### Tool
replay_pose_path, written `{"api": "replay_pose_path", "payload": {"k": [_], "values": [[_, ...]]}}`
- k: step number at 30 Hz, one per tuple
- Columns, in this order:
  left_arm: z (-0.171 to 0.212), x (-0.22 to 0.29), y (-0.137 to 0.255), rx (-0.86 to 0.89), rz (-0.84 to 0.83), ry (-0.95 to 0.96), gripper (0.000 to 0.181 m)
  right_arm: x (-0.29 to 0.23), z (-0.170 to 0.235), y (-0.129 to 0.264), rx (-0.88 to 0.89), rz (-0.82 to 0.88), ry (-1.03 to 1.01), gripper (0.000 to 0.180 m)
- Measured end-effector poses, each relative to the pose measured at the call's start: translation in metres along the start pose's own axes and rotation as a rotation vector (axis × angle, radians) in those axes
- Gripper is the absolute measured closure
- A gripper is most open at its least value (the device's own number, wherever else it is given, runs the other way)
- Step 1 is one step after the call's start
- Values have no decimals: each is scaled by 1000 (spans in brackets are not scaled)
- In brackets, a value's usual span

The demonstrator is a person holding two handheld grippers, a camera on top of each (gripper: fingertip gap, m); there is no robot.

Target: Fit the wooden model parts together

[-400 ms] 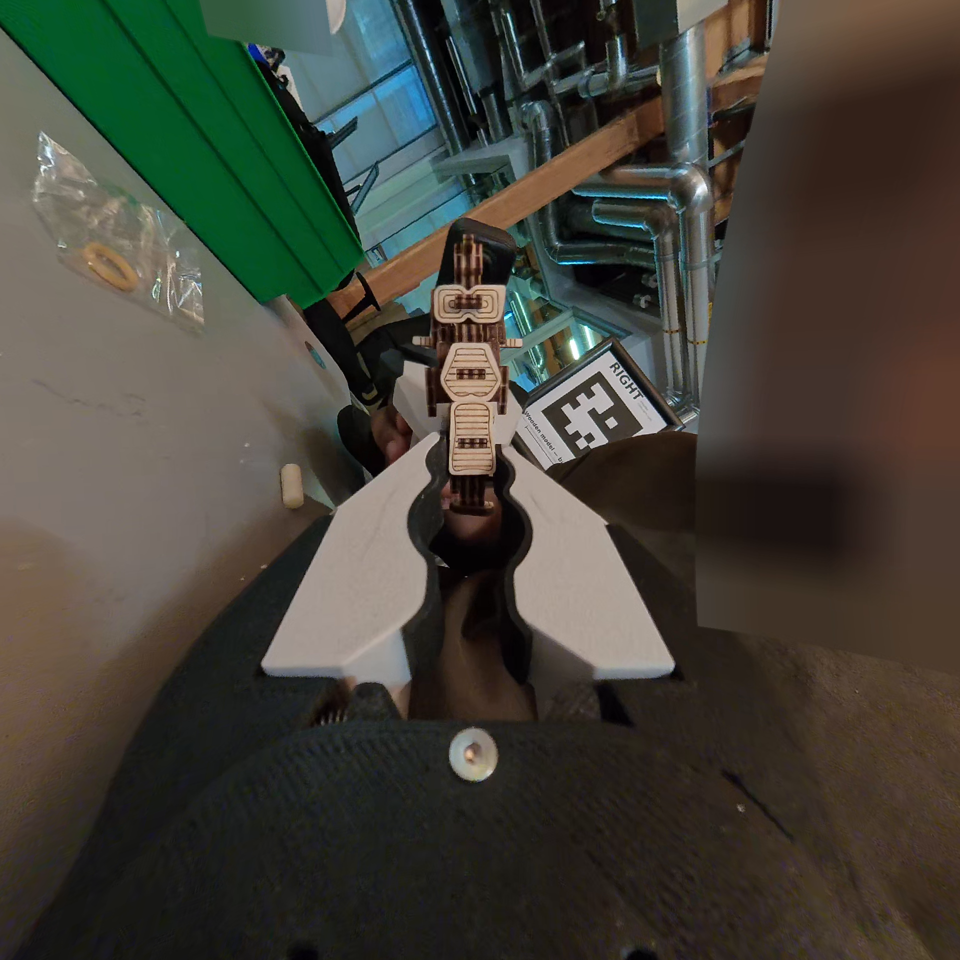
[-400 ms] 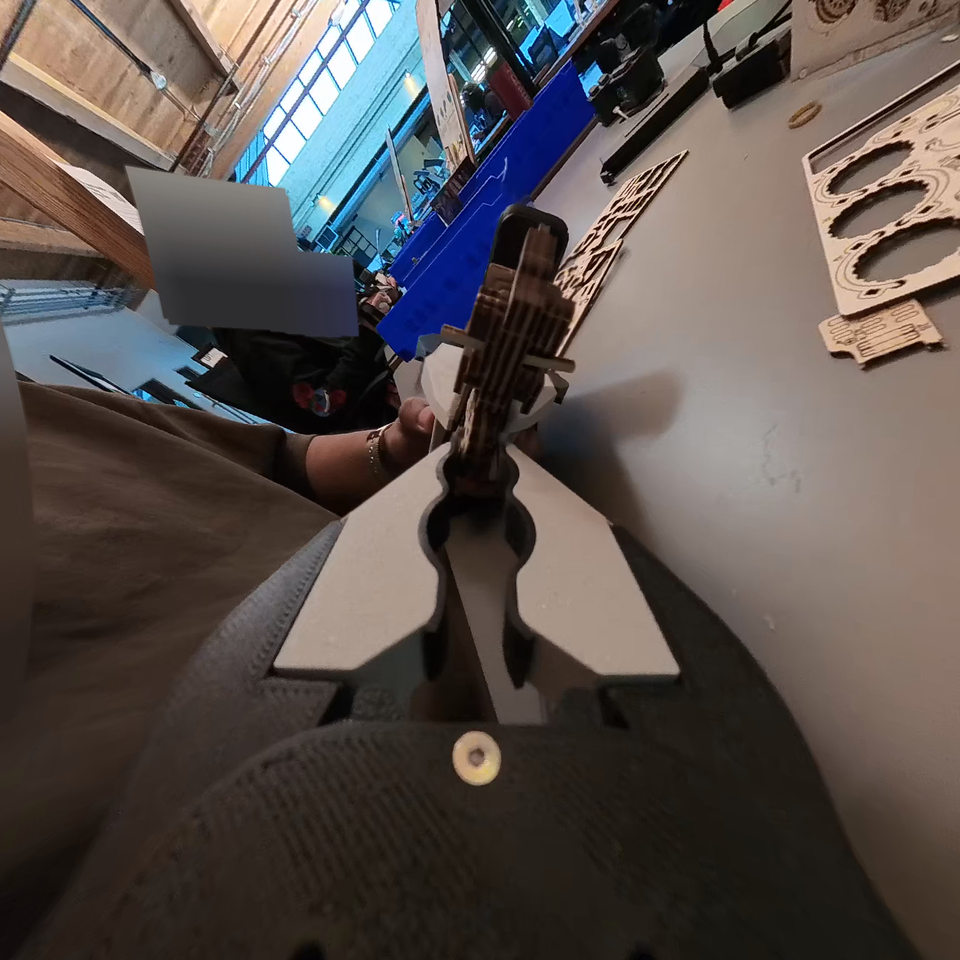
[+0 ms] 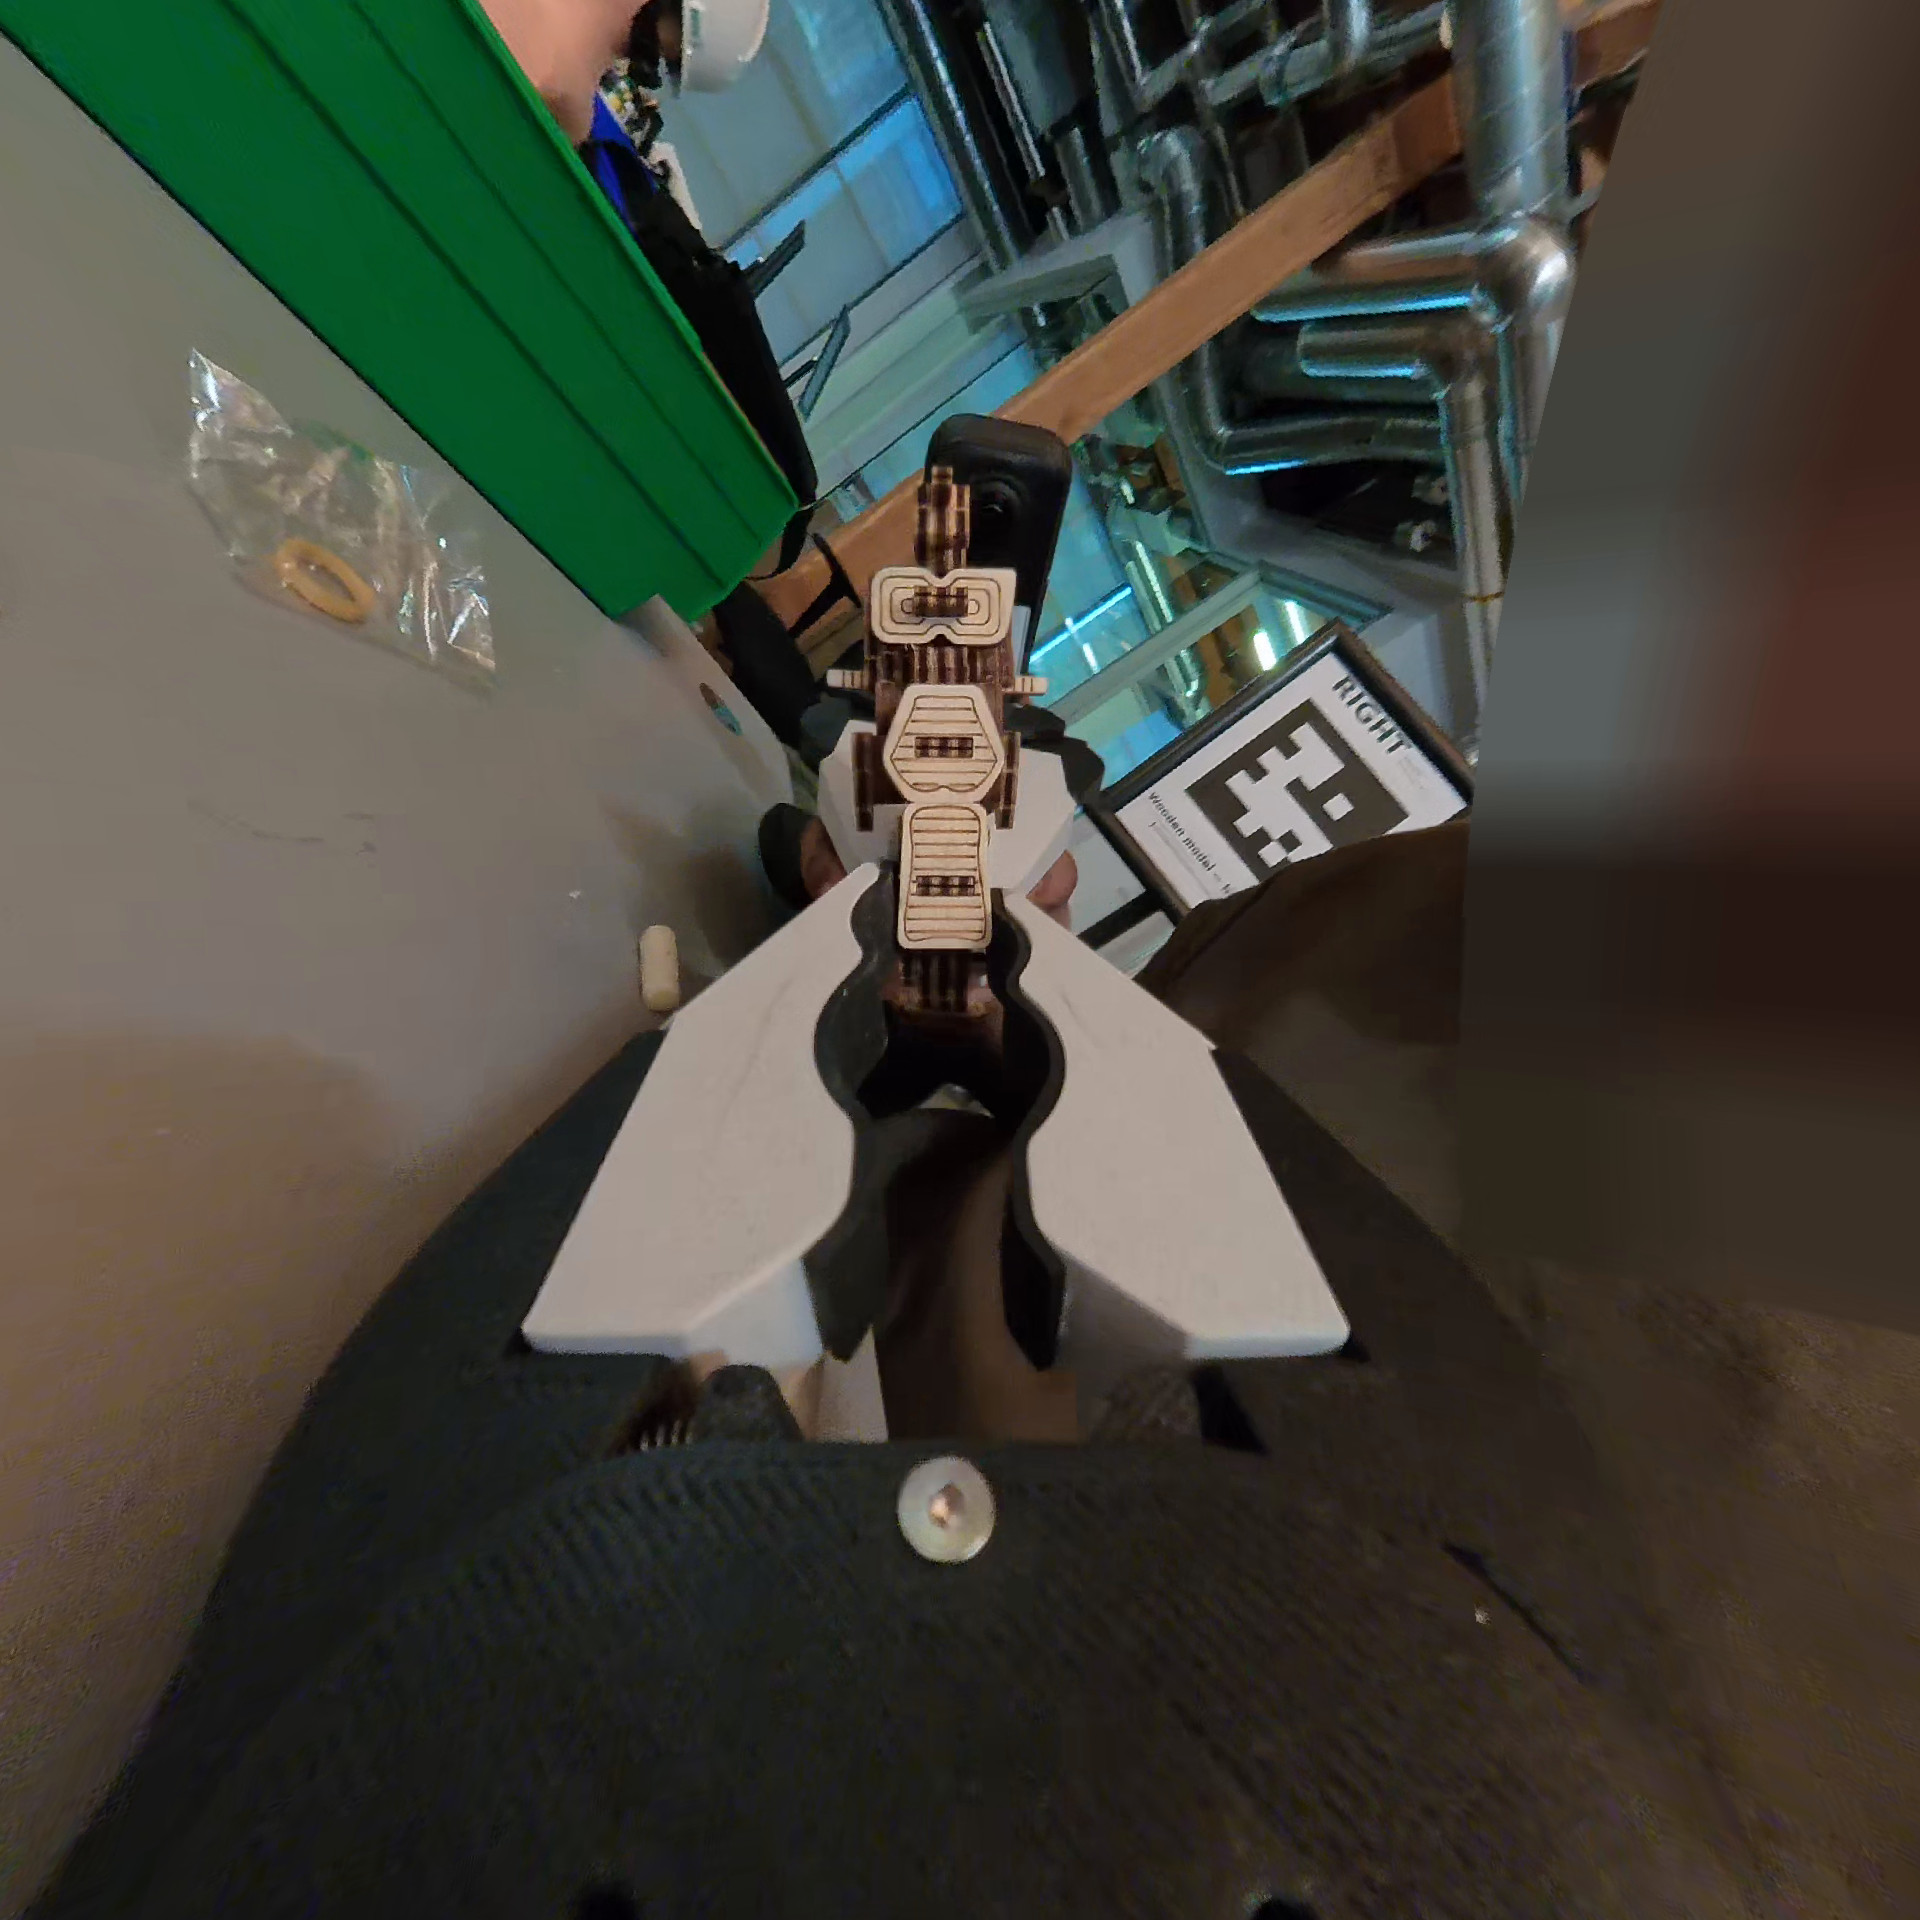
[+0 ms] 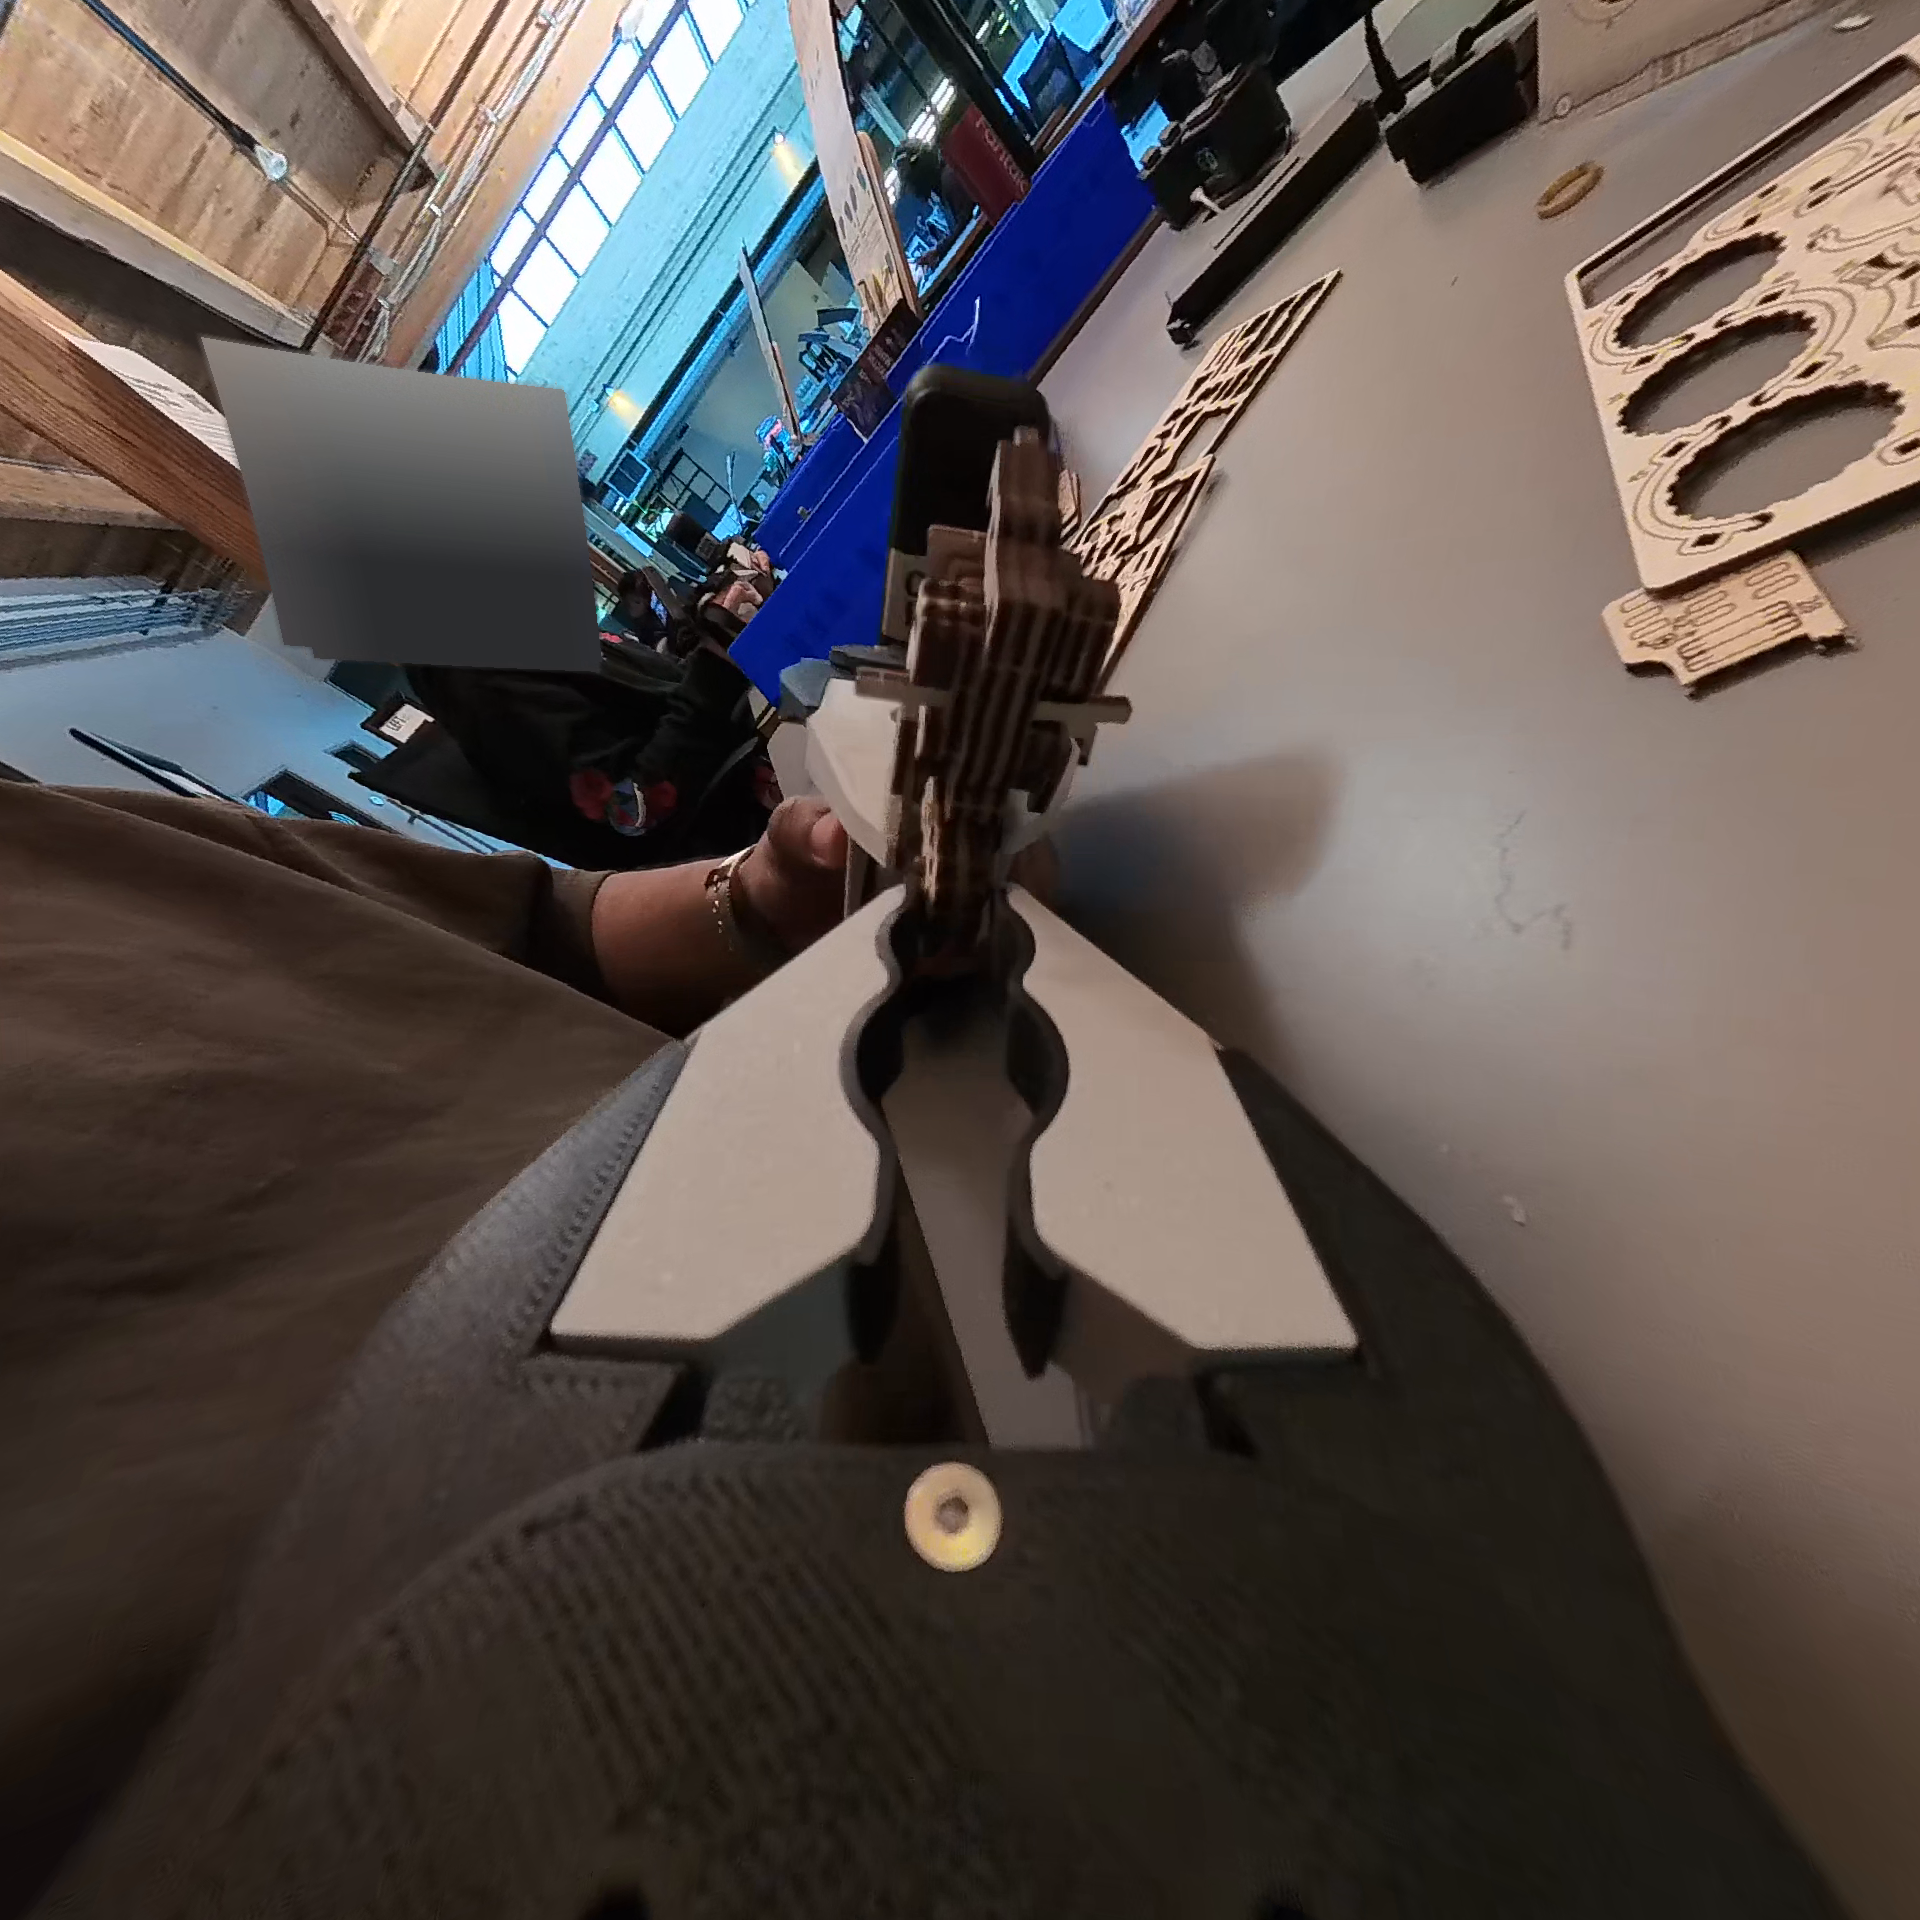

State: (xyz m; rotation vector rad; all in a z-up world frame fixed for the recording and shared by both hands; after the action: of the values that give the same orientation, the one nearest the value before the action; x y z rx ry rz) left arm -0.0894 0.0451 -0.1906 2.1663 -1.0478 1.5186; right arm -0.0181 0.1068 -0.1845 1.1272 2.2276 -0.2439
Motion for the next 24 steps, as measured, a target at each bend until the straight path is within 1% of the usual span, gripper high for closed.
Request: {"api": "replay_pose_path", "payload": {"k": [1,4,9,12,13,17,24], "values": [[0,0,0,-5,-14,-19,167,0,0,0,-4,4,3,169],[0,1,0,-11,-36,-49,166,1,1,0,-6,9,2,169],[-1,-1,1,-8,-38,-39,167,2,1,-1,0,14,3,167],[-2,-1,2,-3,-36,-31,167,4,-3,2,17,34,20,153],[-2,-1,3,1,-39,-31,167,5,-5,4,30,35,21,150],[-4,-2,5,9,-38,-22,167,8,-14,14,85,39,10,148],[-5,-4,7,11,-42,-4,167,12,-17,19,119,52,-3,149]]}}
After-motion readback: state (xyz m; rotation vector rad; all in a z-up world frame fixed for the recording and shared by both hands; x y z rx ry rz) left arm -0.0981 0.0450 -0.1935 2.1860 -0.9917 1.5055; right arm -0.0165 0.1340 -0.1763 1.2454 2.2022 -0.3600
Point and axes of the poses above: each gripper's, where its closed fingertips meet, y back along the fingers, z out of its underside, x = y × z across the jaws, the point moved 5 cm from there along y, back along the fingers, and after that the axes turned 9 degrees about y, right-handed, at the moved point
